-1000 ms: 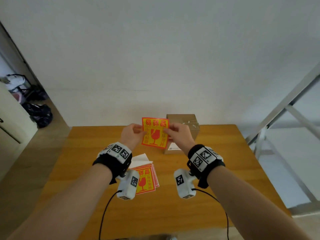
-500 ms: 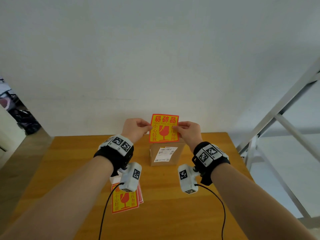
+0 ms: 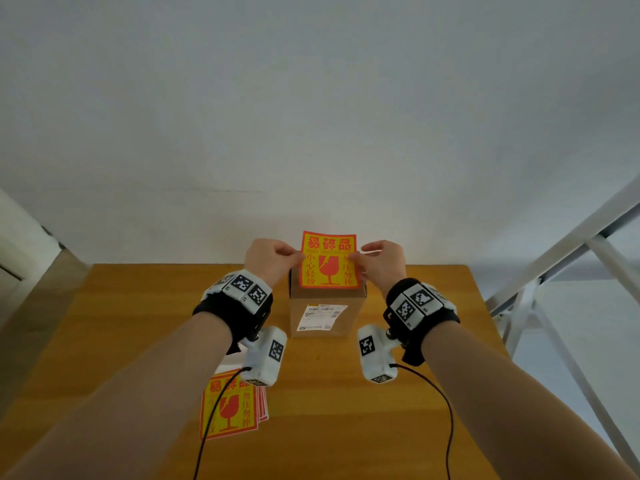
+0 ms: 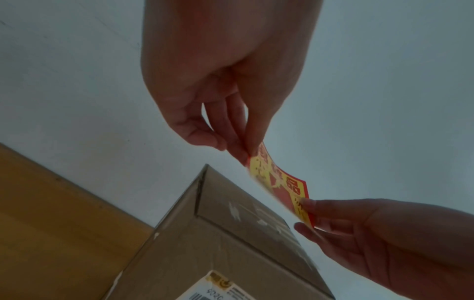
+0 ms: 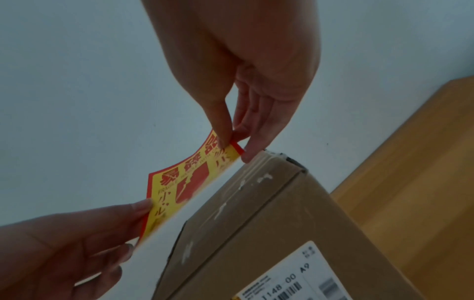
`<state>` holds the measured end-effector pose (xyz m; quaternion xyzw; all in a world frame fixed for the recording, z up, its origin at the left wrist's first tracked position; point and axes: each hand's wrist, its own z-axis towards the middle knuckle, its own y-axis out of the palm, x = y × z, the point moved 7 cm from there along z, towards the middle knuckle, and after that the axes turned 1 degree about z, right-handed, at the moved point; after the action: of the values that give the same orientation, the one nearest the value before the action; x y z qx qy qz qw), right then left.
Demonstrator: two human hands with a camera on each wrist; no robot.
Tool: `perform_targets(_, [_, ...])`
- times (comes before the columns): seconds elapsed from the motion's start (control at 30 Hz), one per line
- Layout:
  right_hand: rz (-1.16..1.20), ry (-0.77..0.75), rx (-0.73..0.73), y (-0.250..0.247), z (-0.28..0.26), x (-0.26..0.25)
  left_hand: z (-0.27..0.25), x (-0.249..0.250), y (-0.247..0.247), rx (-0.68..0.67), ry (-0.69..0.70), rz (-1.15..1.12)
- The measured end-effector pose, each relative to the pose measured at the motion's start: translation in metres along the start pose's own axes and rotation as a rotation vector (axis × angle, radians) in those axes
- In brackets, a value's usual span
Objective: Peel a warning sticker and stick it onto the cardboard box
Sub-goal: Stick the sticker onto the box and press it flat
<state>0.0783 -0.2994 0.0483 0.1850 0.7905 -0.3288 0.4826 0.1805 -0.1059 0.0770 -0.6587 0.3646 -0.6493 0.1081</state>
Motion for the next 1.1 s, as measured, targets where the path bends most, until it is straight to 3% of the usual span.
perform_targets(0.47, [-0.135,0.033,-0.051,0.008,0.013,0.011,0.005,-0.023,0.015,-0.071,-0.219,0.021])
perform_targets(0.73, [-0.176,0.045,-0.055,0.008,0.018,0.010,0.007,-0.025,0.016,-0.051,-0.216,0.040])
perform_targets(1.1, [-0.290,-0.001,-0.049,0.010,0.021,0.009,0.010,-0.026,0.029,-0.129,-0.199,0.023])
